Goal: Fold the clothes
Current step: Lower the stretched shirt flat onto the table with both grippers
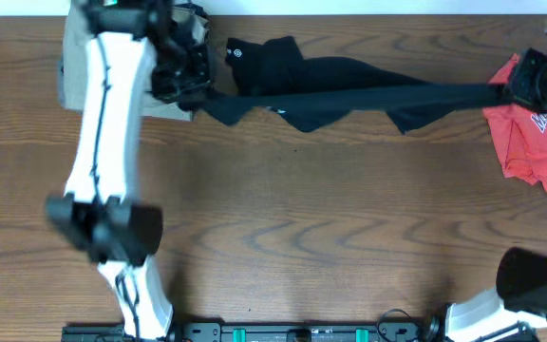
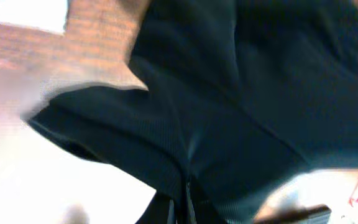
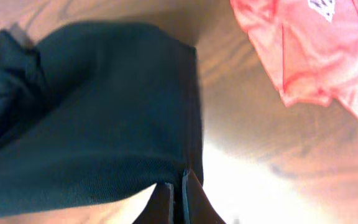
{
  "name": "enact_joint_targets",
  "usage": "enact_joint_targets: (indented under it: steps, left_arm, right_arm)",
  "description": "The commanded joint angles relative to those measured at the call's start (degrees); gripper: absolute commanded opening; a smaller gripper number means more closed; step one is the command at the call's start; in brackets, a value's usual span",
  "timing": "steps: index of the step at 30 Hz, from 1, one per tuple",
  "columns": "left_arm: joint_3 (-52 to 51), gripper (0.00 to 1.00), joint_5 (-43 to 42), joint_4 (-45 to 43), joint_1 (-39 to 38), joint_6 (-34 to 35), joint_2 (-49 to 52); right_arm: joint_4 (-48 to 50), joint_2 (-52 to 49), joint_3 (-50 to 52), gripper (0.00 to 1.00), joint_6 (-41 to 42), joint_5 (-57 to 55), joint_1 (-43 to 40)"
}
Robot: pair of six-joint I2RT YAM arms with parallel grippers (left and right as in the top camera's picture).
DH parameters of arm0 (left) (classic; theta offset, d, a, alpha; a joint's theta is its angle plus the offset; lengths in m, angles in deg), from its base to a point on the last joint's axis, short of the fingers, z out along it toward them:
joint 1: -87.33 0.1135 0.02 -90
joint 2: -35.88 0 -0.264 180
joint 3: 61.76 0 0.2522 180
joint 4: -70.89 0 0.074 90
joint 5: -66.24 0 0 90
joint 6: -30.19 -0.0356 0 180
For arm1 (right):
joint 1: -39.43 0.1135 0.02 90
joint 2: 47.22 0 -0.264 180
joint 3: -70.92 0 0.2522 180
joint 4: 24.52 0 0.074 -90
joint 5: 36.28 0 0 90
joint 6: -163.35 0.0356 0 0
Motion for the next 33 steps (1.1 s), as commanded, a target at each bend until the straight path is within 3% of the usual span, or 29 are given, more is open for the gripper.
enact_joint_targets:
  steps: [1,8,20,28,29,31,32,33]
  left_arm:
    - [1.25,0.06,1.01,3.65,0.55,-1.27,-4.28]
    - [-2.8,0.06,1.62,5.95,0.22,-1.25,-9.73]
    - [-30.38,0.06,7.52,5.95,0.13,-1.16,-22.84]
    - [-42.86,0.06,8.04,5.09,0.13,1.86,-33.51]
    - [-44.22,0.06,8.07,5.09,0.13,2.27,-34.51]
    - [-47.45,0.06,8.04,5.09,0.13,3.48,-36.92]
    - [-48.94,0.07,8.04,5.09,0.13,3.89,-37.99]
    - [-50.4,0.11,8.0,5.07,0.13,4.09,-39.01]
  right_arm:
    - [-1.88,2.82,-0.63,0.01,0.17,-0.87,-0.83]
    - [-2.97,8.04,5.44,0.01,1.05,-0.85,0.7]
    - [9.25,30.75,42.45,0.01,1.09,6.14,0.68]
    - [9.38,39.69,57.11,0.04,1.03,6.84,0.68]
    - [9.29,40.09,58.18,0.06,1.03,6.82,0.68]
    - [9.25,40.52,60.08,0.22,1.01,6.82,0.68]
    - [9.25,40.5,60.67,0.35,1.01,6.82,0.68]
    - [9.29,40.44,61.07,0.57,0.98,6.82,0.68]
